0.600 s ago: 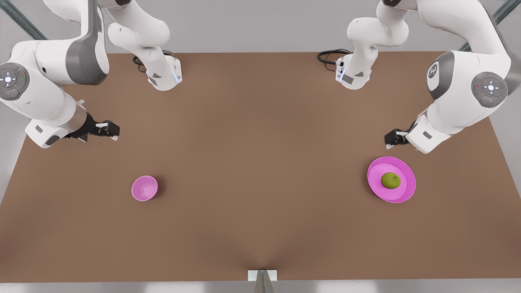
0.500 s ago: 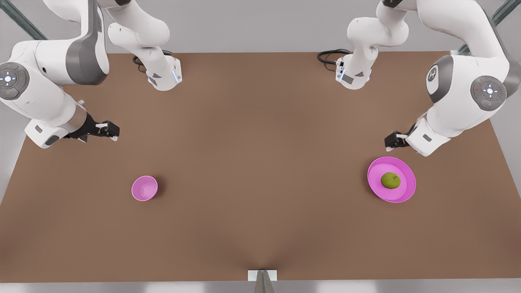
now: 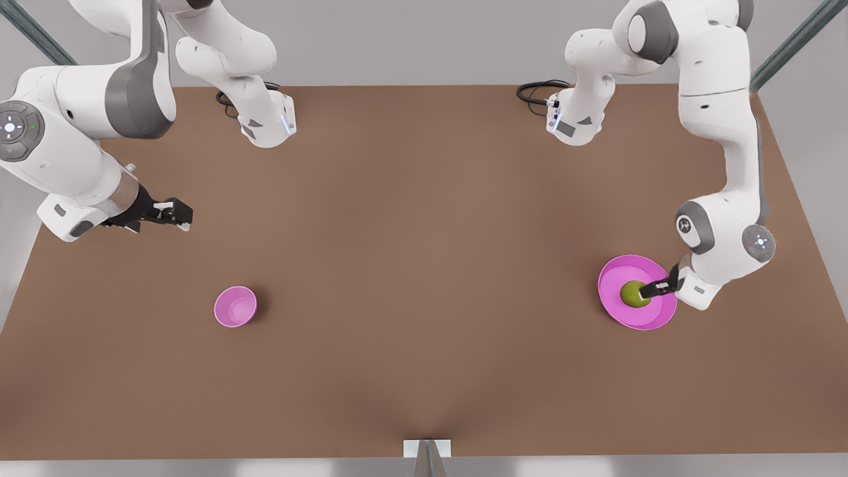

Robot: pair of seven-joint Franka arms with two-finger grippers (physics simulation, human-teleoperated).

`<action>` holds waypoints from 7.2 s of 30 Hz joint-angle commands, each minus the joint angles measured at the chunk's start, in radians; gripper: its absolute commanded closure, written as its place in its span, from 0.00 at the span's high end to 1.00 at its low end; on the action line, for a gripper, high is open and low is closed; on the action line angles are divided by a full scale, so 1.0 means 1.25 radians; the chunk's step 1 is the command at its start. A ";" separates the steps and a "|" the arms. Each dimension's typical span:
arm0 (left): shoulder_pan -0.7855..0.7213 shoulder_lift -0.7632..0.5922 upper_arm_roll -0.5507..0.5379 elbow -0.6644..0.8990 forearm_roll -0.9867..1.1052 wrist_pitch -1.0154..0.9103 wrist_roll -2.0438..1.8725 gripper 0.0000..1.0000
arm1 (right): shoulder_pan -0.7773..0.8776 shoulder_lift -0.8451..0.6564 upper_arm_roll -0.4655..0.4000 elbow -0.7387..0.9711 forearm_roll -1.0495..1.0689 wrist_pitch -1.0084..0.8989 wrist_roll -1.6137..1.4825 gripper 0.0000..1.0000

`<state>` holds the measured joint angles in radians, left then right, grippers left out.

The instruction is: Use the left arm to pick up the apple from the plate, transfer it to the gripper of the right arm, and then use the right arm to place it into the bowl

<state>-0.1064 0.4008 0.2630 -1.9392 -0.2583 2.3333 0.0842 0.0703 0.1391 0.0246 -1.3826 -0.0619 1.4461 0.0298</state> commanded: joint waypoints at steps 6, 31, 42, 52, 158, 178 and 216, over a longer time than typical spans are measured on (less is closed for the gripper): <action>-0.002 0.043 -0.003 -0.071 -0.022 0.144 0.124 1.00 | 0.000 -0.001 0.000 0.000 0.000 0.000 0.003 1.00; -0.002 0.121 -0.013 -0.076 -0.023 0.204 0.122 0.85 | -0.002 0.003 -0.001 0.003 0.000 0.003 -0.025 1.00; -0.002 0.114 -0.028 -0.029 -0.023 0.161 0.119 0.80 | -0.019 0.008 -0.002 0.003 0.002 0.016 -0.020 1.00; -0.061 -0.005 -0.218 0.160 -0.197 -0.010 0.255 0.82 | -0.016 0.016 0.004 0.000 0.002 0.027 -0.015 1.00; 0.076 0.181 -0.473 0.468 0.011 -0.110 1.034 1.00 | -0.135 0.431 0.265 -0.275 1.355 0.404 -0.946 0.81; 0.062 -0.219 -0.261 0.343 0.193 -0.490 -0.016 1.00 | -0.498 0.437 0.247 -0.202 0.666 0.278 -0.814 0.81; 0.052 -0.128 -0.263 0.401 0.203 -0.563 -0.044 1.00 | 0.015 0.010 -0.053 -0.051 0.012 0.089 0.034 1.00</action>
<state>-0.0416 0.2413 -0.0657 -1.4386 -0.0073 1.6498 0.1507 0.0838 0.1516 -0.0409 -1.4480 -0.0456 1.6005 -0.4353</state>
